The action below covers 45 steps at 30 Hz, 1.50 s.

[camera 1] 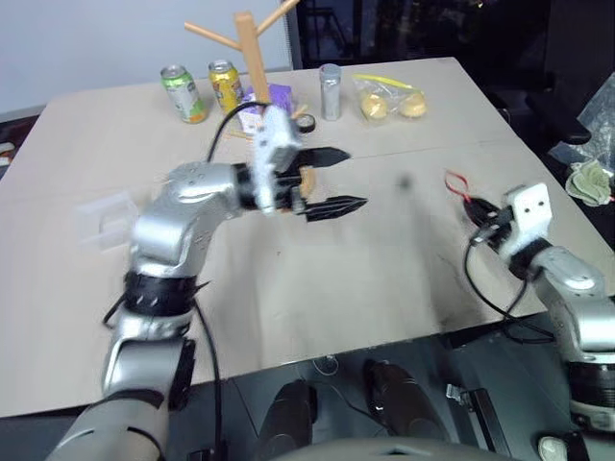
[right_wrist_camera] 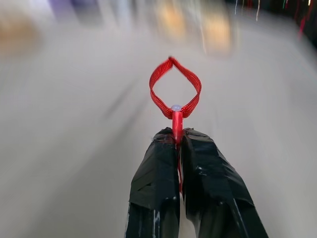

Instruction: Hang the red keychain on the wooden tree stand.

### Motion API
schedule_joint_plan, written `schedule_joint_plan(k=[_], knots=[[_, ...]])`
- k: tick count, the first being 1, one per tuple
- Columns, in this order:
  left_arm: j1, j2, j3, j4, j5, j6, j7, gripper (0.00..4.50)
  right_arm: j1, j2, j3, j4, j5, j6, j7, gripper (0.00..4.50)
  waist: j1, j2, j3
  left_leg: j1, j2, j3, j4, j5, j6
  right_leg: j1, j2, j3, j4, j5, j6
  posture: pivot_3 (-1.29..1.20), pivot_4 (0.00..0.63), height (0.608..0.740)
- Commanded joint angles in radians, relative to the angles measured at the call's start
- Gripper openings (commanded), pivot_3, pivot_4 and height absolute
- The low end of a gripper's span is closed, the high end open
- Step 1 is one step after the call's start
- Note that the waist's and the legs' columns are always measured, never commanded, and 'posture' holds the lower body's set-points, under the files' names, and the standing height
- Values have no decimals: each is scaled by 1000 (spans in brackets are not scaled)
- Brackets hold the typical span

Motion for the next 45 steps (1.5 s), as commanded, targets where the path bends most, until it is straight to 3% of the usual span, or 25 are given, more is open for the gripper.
schedule_joint_plan(k=[1, 7, 14, 23, 45], knots=[[67, 36, 155, -125, -106, 111, 116, 4500, -106, 96, 129, -81, -62, -39, -60, 14, 3, 0, 0, 3, 1, 0, 0, 0, 0, 0, 1, 0, 0, 0, 0, 0, 150, 740], [203, 44, 377, -253, -252, 237, 327, 4500, -331, 232, 251, 137, -163, -195, -59, 14, 23, -1, -1, 3, -1, 0, 0, 0, 0, 1, -1, -1, -1, 0, 0, 0, 150, 740], [258, 28, 487, -297, -344, 229, 490, 4500, -519, 335, 293, 465, -219, -404, -24, 14, 28, -2, -1, 2, -5, 0, 0, 0, -1, 1, -9, -2, -1, 1, -2, 0, 150, 740], [289, 62, 490, -306, -390, 191, 543, 4500, -587, 387, 297, 618, -220, -515, 34, 14, 21, -2, -1, 3, -5, -1, -1, 0, -1, 1, -8, -3, -1, 3, -4, 0, 150, 740], [259, 125, 417, -233, -369, 120, 523, 4500, -613, 410, 293, 667, -223, -312, 72, 14, 19, -2, -1, 3, -5, -1, -2, 0, -1, 1, -7, -3, -1, 2, -4, 0, 150, 740]])
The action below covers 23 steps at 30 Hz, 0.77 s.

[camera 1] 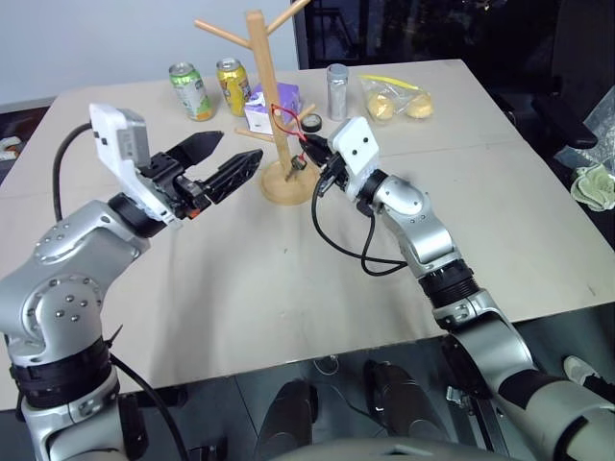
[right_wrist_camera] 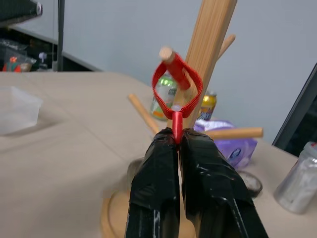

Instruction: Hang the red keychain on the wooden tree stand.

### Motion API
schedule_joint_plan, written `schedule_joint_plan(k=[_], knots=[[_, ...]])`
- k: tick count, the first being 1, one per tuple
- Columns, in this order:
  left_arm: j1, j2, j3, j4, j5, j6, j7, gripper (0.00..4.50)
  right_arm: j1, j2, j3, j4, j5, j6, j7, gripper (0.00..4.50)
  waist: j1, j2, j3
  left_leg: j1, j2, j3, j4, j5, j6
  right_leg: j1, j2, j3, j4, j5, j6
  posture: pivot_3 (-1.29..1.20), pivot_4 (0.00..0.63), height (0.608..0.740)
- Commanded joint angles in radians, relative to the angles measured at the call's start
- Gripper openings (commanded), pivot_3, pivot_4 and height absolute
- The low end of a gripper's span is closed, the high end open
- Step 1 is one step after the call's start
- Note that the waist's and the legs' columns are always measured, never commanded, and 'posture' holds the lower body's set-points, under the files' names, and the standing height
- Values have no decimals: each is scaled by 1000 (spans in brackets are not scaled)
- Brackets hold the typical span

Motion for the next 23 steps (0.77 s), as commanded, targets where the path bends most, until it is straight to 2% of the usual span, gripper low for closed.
schedule_joint_plan(k=[1, 4, 6, 11, 12, 19, 23], knots=[[-10, 38, 4, 9, 14, -31, -26, 4500, 3, -8, 3, -59, -1, 37, 19, 14, 0, 0, 0, 0, 0, 0, 0, 0, 0, 0, 0, 0, 0, 0, 0, 0, 150, 740], [-22, 77, -2, 49, 34, -37, -61, 4500, 16, -26, -3, -87, 12, 73, 43, 984, 0, 0, 0, 0, 0, 0, 0, 0, 0, 0, 0, 0, 0, -2, 3, 0, 150, 740], [-35, 107, -11, 79, 49, -39, -86, 4500, 29, -51, -10, -124, 25, 107, 72, 1785, 1, 0, 0, 0, 0, 0, 0, 0, 0, 0, 0, 0, 0, -2, 3, 0, 150, 740], [-59, 212, -53, 179, 102, -44, -200, 4500, 92, -214, -55, -294, 94, 262, 202, 4317, 3, 0, 0, -1, 0, -1, 0, 0, 0, 0, 0, -1, -2, -2, 3, 0, 150, 740], [-59, 242, -67, 201, 121, -49, -236, 4500, 102, -258, -69, -337, 120, 307, 233, 4420, 3, 0, 0, -2, -1, -2, 0, 0, 0, 0, 0, -1, -2, -2, 3, 0, 150, 740], [-103, 432, -154, 392, 249, -118, -475, 4500, 66, -563, -221, -549, 382, 685, 437, 4420, -5, 1, 1, 0, 1, -1, -3, 0, 0, -1, 1, -1, -2, -5, 0, 0, 150, 740], [-171, 473, -217, 507, 332, -194, -560, 4500, 17, -638, -270, -591, 478, 813, 456, 4420, -2, 3, 7, 0, 3, -1, -3, 0, 0, -2, 4, -2, 0, -6, -3, 0, 150, 740]])
